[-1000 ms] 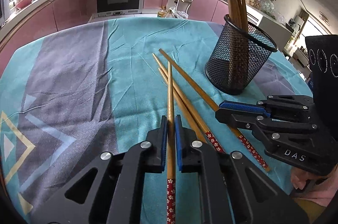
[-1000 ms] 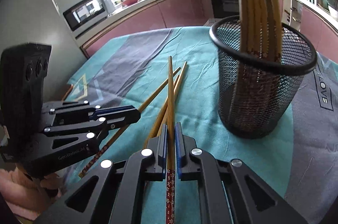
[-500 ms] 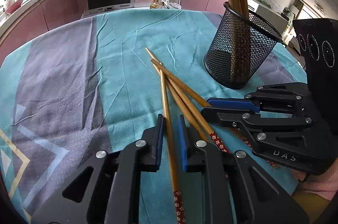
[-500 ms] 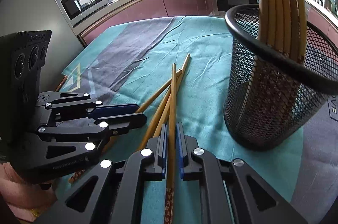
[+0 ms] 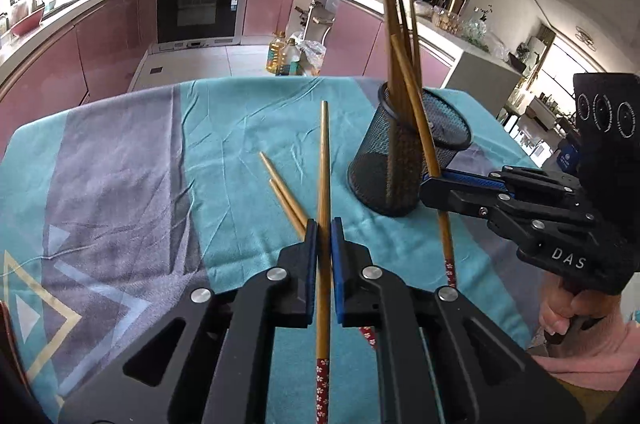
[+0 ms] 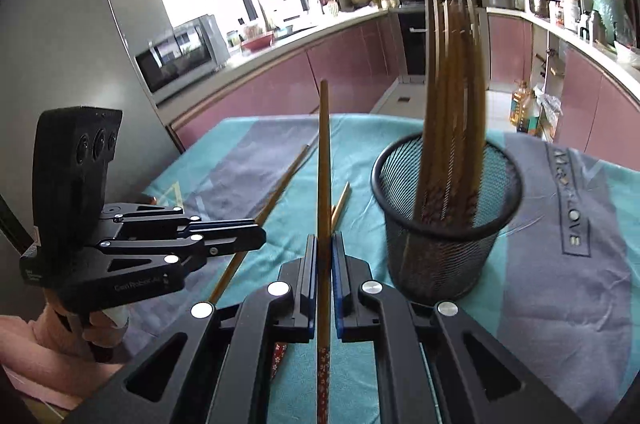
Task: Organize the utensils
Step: 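Lift the left tool's chopstick upright over the cup while the right tool carries its own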
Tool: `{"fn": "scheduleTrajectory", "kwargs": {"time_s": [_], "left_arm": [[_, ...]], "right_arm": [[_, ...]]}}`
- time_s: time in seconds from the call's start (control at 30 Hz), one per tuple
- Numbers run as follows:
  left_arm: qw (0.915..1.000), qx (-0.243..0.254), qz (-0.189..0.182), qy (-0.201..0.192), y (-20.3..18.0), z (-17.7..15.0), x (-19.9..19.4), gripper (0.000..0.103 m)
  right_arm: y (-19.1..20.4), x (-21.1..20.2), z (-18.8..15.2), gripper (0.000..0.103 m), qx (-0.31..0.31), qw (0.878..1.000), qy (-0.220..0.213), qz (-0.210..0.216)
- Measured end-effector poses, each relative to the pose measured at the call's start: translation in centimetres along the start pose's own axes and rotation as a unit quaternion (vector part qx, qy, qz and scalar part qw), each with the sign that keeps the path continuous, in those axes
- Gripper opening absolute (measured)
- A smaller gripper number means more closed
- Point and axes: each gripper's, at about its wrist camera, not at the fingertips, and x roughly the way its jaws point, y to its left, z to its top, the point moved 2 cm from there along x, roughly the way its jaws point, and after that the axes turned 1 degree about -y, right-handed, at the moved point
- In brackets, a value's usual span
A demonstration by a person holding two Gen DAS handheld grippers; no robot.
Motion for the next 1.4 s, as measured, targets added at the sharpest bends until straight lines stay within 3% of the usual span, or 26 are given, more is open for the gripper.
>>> {"fn": "scheduleTrajectory", "kwargs": {"time_s": [0.4, 1.0, 1.2, 1.4], "left_arm": [[0.9946, 0.010, -0.067, -0.079, -2.1, 3.5, -6.2, 0.007], [0.9791, 0.030, -0.095, -0.177, -6.2, 10.8, -9.5, 0.007], [0.9775, 0.042, -0.090, -0.186, -7.5, 12.3, -9.0, 0.007], [0.9839, 0.056, -0.068, -0.155, -8.5, 12.0, -6.6, 0.007]], "right_arm": [[-1.7, -5.0, 2.7, 0.006, 0.014, 0.997, -0.074, -0.002], [-3.4, -8.9, 8.3, 0.006, -0.012, 0.988, -0.150, -0.027], [-4.2, -8.7, 9.0, 0.006, -0.015, 0.986, -0.160, -0.040], [-5.1, -6.8, 9.0, 0.006, -0.013, 0.989, -0.142, -0.050]]}}
